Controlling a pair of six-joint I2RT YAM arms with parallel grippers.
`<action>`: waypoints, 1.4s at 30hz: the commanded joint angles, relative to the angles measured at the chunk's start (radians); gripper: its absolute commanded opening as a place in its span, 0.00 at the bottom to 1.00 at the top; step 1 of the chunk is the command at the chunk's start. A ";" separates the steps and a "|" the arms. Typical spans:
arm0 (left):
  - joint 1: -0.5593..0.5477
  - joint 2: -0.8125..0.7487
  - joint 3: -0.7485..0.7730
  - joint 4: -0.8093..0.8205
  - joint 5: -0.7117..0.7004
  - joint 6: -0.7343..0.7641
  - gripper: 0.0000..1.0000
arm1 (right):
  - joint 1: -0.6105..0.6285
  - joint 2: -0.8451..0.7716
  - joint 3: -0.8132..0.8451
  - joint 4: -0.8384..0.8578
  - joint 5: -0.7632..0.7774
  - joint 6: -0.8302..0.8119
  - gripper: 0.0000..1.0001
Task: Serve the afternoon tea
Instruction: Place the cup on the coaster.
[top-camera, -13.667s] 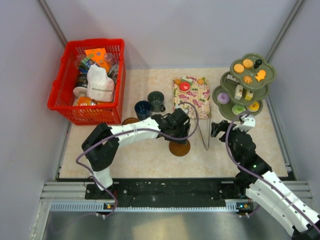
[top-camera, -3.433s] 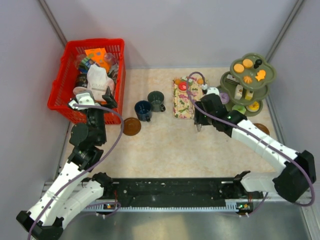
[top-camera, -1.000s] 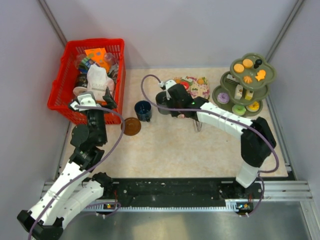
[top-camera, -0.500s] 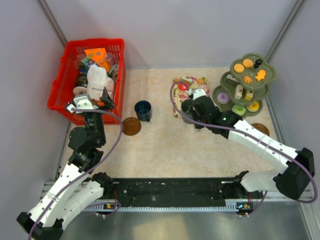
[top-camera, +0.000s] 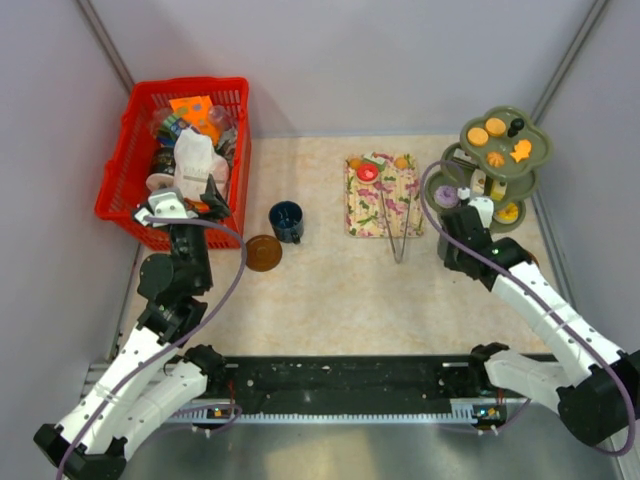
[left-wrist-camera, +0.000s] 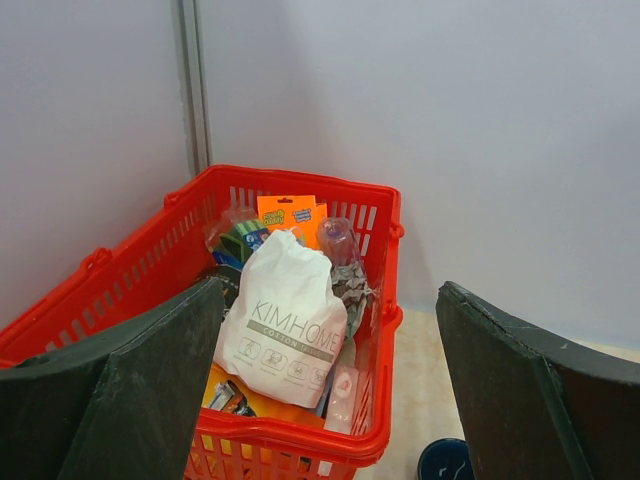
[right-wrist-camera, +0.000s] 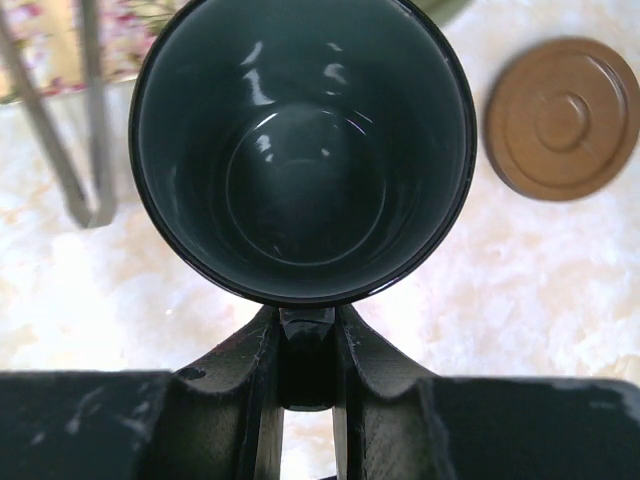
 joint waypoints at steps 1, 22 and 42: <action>-0.005 0.005 -0.007 0.047 0.005 0.001 0.92 | -0.103 -0.058 -0.034 0.022 0.067 0.105 0.00; -0.003 -0.005 -0.012 0.050 0.006 -0.008 0.92 | -0.579 -0.064 -0.223 0.327 0.130 0.180 0.00; -0.005 0.009 -0.021 0.069 -0.001 0.011 0.92 | -0.627 0.083 -0.316 0.559 0.101 0.161 0.00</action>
